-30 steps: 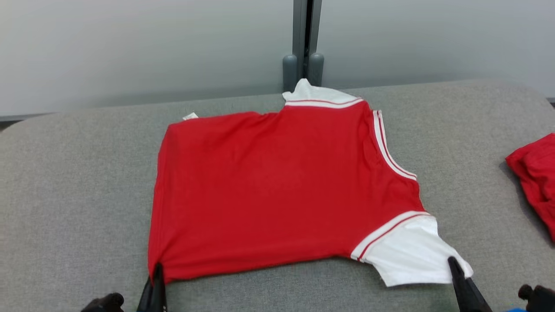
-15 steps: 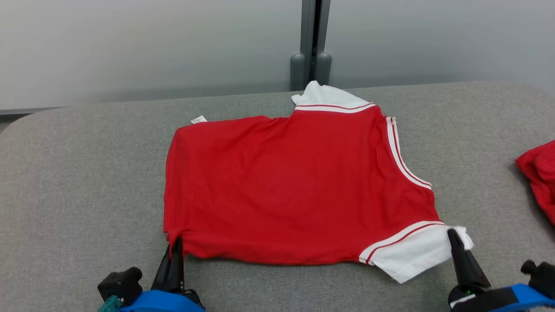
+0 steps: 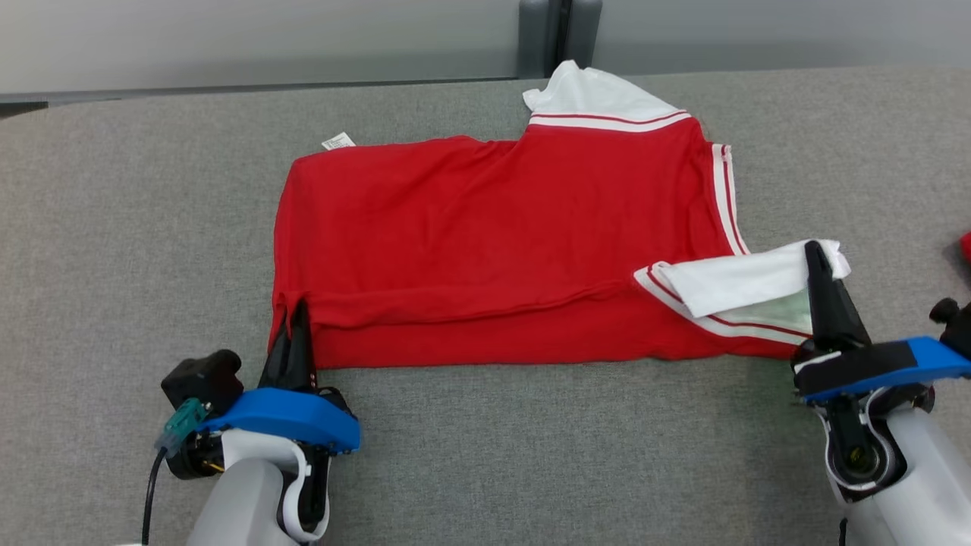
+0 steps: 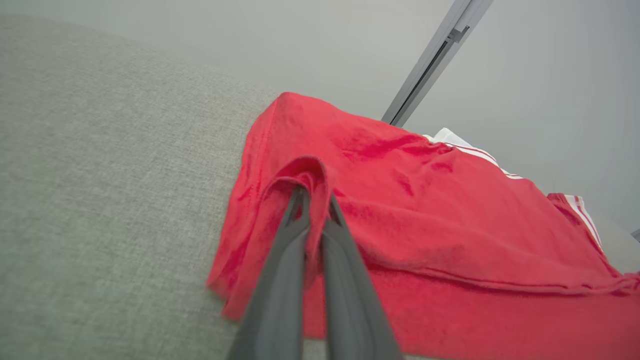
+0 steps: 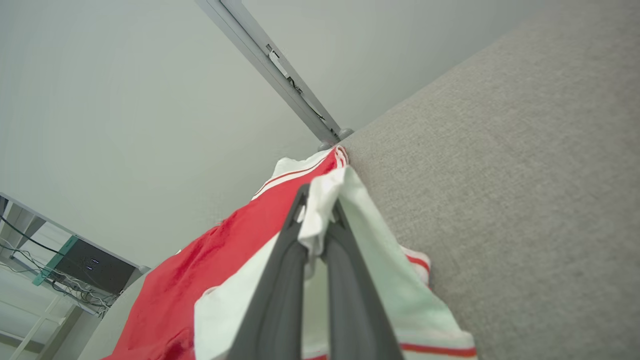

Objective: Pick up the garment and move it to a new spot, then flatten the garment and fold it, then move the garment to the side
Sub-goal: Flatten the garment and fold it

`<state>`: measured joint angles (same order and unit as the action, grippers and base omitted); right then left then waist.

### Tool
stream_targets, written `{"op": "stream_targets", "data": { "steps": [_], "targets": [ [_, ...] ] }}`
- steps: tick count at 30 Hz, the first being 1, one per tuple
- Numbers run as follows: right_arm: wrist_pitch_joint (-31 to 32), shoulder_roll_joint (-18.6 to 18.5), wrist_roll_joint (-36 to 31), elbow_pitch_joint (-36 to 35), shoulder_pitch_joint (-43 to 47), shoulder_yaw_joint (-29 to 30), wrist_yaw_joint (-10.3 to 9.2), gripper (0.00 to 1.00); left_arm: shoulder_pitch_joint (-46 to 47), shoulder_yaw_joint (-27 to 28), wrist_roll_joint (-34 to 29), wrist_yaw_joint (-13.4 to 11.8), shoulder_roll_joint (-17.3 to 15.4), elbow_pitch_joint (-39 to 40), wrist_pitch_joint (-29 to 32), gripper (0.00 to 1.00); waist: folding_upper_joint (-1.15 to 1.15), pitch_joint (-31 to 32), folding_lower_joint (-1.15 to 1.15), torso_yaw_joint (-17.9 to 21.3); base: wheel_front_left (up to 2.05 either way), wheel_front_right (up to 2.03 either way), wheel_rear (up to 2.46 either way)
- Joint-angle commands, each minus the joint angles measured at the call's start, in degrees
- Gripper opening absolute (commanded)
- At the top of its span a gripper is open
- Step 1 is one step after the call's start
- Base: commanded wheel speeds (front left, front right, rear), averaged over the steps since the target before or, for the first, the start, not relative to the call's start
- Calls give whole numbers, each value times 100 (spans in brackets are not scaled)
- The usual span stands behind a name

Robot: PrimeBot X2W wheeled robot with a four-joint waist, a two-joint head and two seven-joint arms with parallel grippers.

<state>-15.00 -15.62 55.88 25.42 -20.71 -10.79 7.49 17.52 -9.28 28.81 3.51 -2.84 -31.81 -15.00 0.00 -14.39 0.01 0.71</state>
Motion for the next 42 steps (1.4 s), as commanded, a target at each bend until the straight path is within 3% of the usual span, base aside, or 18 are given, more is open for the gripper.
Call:
{"op": "stream_targets", "data": {
  "steps": [1, 7, 8, 9, 10, 11, 18, 24, 42],
  "targets": [
    [-22, 13, -55, 136, -223, 44, 0, 0, 216, -3, -4, -53, -9, -87, -24, 0, 0, -137, -1, -65, 0, 0, 0],
    [-22, 73, -487, 642, -772, 159, 0, 0, 608, 46, -105, -242, -11, -426, -24, 0, 0, -287, -1, -95, 0, 0, 0],
    [-22, 80, -663, 683, -837, 225, 0, 43, 629, 35, -128, -282, -9, -477, -24, 0, 0, -296, -1, -98, 0, 0, 0],
    [-22, 91, -840, 704, -887, 269, 0, 100, 642, 35, -151, -333, -8, -503, -25, 0, 0, -301, -1, -104, 0, 0, 0],
    [-23, 73, -1119, 665, -927, 327, 0, 100, 640, 32, -204, -383, -14, -512, -25, 60, 0, -303, -1, -109, 0, 0, 0],
    [-23, 52, -1423, 564, -944, 370, 0, 100, 610, 30, -221, -441, -13, -522, -24, 100, 0, -298, -1, -114, 0, 0, 0],
    [-19, 283, -3569, -254, -379, 876, 0, 100, 143, 262, -827, -792, -8, 157, -23, 100, 0, -110, -1, -163, 0, 0, 0],
    [-19, 663, -4515, -536, 282, 881, 0, 100, -460, 271, -1569, -819, -8, 587, -23, 100, 0, 249, -1, -166, 0, 0, 0],
    [-19, 1149, -4719, -257, 1724, 901, 0, 100, -1957, 273, -1639, -713, -8, 698, -23, 100, 0, 1236, -1, -64, 0, 0, 0]
  ]
}}
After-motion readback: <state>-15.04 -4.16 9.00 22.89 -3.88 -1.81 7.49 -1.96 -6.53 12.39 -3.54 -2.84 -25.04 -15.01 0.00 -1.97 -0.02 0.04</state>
